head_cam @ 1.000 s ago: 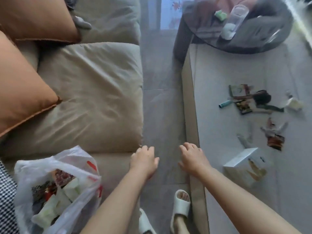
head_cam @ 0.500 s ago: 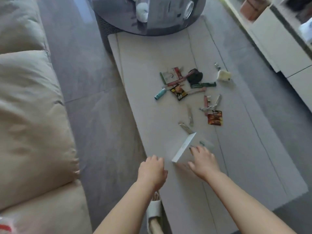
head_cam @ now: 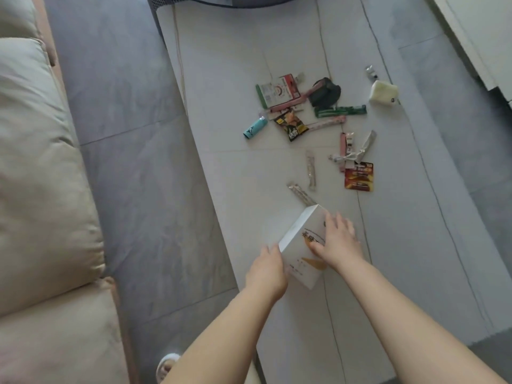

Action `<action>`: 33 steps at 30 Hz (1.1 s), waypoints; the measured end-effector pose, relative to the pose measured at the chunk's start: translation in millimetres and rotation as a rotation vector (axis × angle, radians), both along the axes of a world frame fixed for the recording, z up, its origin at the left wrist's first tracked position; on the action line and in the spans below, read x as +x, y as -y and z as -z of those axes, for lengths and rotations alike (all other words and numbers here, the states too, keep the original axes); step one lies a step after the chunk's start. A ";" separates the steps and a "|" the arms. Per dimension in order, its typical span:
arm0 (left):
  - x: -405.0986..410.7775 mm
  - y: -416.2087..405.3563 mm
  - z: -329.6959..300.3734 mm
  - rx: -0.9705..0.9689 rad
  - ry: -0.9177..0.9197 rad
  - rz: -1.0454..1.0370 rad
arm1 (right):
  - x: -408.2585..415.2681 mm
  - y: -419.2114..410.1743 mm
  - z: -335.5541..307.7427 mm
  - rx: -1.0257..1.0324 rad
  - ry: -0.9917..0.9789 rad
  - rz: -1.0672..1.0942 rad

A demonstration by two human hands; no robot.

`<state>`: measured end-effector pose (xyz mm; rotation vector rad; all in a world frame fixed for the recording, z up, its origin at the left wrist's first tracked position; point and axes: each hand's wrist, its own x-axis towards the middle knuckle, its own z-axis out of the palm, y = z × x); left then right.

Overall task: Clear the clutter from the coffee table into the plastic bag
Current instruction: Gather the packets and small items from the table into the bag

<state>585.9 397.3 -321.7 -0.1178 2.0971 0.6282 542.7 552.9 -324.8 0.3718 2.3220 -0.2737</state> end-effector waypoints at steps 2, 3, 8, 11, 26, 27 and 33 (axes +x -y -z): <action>-0.8 -4.7 5.8 0.040 0.053 -0.087 | -1.0 0.5 4.9 -0.015 -0.026 0.004; -1.2 -6.9 7.1 0.060 0.072 -0.135 | -1.4 0.3 5.5 -0.018 -0.043 0.004; 3.9 -4.7 8.6 0.148 0.091 -0.446 | -1.4 2.7 -2.9 -0.035 -0.064 0.068; 6.3 7.7 5.3 0.158 0.066 -0.569 | -0.6 16.3 -10.8 -0.052 -0.104 0.122; 27.2 224.3 -86.0 -0.123 -0.295 -1.074 | 6.2 248.1 -98.3 -0.453 -0.313 0.018; 34.4 245.7 -96.0 -0.156 -0.323 -1.081 | 11.7 270.5 -106.4 -0.475 -0.309 -0.002; 108.8 371.7 -145.7 -0.273 -0.432 -1.192 | 64.0 403.9 -150.2 -0.544 -0.325 -0.235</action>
